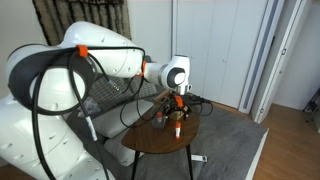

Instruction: Put the two orange bottles in the office pen holder

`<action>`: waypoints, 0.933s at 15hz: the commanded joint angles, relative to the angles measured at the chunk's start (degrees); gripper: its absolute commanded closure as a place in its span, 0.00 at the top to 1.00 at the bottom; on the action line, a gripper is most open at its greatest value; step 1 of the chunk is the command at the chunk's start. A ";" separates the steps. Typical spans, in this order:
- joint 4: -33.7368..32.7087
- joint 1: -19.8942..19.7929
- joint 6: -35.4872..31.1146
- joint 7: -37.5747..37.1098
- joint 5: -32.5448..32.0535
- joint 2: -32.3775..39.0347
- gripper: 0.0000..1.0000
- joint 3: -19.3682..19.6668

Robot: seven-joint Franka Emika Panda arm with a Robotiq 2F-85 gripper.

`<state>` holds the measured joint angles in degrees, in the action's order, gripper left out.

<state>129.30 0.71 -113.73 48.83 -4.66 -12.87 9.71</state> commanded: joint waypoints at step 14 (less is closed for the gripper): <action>-0.63 -1.69 4.09 1.05 2.05 -1.43 0.20 -1.02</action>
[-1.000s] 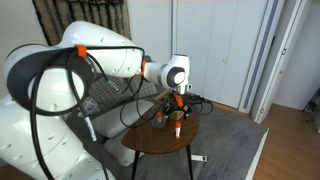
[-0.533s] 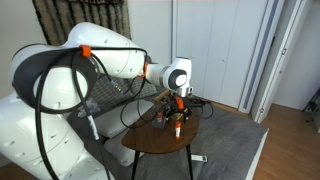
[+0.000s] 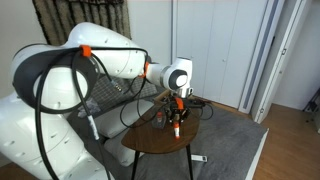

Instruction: Put the two orange bottles in the office pen holder

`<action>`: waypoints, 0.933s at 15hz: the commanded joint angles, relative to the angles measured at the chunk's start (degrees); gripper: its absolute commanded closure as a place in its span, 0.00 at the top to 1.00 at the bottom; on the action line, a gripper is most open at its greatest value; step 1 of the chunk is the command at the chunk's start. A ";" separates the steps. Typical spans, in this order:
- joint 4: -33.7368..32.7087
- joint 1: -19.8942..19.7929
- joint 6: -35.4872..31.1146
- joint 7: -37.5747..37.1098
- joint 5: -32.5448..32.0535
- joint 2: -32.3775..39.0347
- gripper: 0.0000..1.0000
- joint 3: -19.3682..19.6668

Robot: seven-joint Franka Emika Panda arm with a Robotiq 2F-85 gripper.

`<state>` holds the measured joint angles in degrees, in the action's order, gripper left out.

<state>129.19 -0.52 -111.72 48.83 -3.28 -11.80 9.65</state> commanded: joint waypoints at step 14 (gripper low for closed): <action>-4.74 6.78 3.62 3.71 -0.12 -18.22 0.08 -5.57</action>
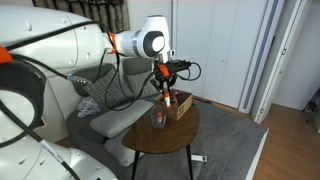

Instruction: Put the two orange bottles in the office pen holder

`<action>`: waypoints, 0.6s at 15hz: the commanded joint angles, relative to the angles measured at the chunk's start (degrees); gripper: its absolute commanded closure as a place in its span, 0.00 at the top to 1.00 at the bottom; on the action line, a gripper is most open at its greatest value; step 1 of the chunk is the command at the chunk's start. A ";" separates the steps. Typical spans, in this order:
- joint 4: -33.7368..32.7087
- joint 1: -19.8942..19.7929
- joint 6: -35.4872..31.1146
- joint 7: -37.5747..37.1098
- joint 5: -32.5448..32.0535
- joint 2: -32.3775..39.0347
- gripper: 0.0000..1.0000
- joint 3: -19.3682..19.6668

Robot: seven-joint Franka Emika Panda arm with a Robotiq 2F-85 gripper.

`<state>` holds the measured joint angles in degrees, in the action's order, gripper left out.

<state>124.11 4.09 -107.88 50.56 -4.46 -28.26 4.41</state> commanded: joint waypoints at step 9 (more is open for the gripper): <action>4.50 6.22 -6.95 1.83 0.30 0.68 0.08 -2.52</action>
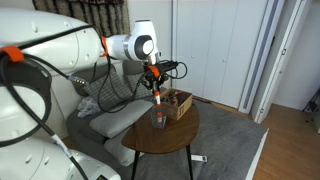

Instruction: Put the two orange bottles in the office pen holder

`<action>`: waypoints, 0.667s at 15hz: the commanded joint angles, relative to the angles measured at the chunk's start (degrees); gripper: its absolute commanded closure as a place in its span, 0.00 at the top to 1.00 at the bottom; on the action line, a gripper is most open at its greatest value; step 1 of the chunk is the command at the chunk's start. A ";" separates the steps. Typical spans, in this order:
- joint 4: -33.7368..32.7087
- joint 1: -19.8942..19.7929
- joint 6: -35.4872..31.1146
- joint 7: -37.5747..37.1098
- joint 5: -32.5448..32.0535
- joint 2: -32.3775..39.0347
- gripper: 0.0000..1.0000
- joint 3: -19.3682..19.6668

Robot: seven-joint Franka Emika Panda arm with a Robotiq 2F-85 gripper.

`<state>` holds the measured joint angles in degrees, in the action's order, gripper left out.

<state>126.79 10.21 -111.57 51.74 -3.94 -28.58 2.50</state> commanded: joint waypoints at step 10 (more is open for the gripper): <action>5.52 -0.44 -5.51 0.89 -1.60 4.66 0.08 -1.38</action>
<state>131.20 10.12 -116.53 51.90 -4.67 -24.08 1.88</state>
